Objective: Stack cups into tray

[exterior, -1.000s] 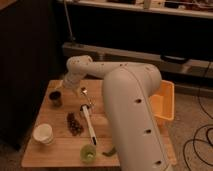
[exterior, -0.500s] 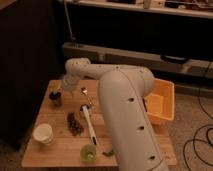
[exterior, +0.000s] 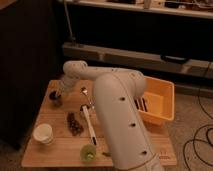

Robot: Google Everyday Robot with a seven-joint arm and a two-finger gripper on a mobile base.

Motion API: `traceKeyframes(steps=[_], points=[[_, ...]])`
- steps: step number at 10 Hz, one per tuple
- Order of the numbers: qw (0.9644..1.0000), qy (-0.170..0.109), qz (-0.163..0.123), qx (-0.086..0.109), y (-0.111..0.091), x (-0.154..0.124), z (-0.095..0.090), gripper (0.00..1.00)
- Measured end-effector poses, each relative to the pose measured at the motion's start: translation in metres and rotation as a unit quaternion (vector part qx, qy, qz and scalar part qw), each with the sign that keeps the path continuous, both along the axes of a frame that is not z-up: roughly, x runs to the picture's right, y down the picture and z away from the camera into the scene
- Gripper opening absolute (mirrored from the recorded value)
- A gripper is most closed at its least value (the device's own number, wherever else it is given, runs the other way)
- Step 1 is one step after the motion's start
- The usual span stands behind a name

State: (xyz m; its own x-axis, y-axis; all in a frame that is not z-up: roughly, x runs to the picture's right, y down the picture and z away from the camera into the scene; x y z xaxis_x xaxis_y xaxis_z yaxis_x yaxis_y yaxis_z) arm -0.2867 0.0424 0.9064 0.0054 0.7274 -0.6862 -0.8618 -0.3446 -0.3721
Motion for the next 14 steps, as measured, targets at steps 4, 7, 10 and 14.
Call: traceKeyframes(steps=[4,7,10,14], points=[[0.9997,-0.011,-0.014,-0.015,0.000,-0.018,0.000,0.17],[0.9996,0.003,-0.016,-0.023,0.000,0.013,-0.023,0.00],[0.9994,0.022,-0.002,-0.028,0.018,0.080,-0.063,0.00],[0.9982,0.050,0.016,-0.030,0.062,0.151,-0.137,0.00]])
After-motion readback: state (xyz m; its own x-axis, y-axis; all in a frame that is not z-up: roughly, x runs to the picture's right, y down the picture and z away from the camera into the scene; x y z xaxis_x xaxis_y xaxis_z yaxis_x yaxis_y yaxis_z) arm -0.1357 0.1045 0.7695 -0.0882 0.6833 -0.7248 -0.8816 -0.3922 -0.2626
